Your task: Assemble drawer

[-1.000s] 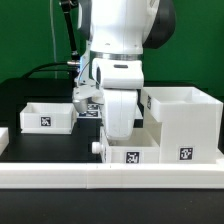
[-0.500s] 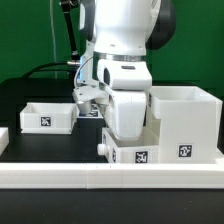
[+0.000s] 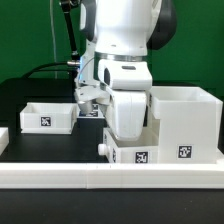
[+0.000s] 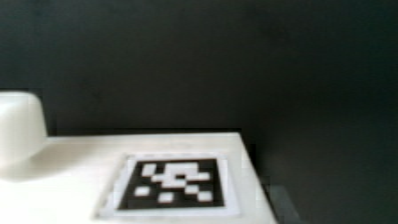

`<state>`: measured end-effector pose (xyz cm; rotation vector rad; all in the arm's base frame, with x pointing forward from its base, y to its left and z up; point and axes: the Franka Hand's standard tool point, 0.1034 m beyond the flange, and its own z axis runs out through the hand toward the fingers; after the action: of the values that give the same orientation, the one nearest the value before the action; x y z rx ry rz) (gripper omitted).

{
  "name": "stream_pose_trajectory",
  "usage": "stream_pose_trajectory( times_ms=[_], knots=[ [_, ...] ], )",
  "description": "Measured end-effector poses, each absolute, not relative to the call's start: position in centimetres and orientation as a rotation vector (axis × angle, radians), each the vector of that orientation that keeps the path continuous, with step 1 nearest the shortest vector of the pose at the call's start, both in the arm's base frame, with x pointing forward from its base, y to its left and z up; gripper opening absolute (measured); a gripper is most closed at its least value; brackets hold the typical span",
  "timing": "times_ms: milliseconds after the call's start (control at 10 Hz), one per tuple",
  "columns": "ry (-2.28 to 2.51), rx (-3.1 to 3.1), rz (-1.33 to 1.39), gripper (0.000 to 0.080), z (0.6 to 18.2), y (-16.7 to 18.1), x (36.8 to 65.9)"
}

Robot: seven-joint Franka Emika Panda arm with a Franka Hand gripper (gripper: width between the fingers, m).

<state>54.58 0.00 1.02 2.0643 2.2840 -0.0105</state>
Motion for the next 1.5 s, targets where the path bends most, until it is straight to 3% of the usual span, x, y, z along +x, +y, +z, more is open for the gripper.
stream_pose_trajectory(
  times_ms=[700,800,900,1100,1200,1500],
  knots=[
    [2.168,2.189,-0.002,0.0042,0.9,1.0,54.5],
    [2.167,2.191,-0.003,0.0155,0.8,1.0,54.5],
    [2.165,2.195,-0.006,0.0155,0.9,0.9,54.5],
    [2.161,2.193,-0.013,0.0473,2.0,0.9,54.8],
    [2.158,2.193,-0.020,0.0589,2.7,0.8,54.9],
    [2.194,2.142,-0.050,0.0646,5.7,-0.4,55.3]
  ],
)
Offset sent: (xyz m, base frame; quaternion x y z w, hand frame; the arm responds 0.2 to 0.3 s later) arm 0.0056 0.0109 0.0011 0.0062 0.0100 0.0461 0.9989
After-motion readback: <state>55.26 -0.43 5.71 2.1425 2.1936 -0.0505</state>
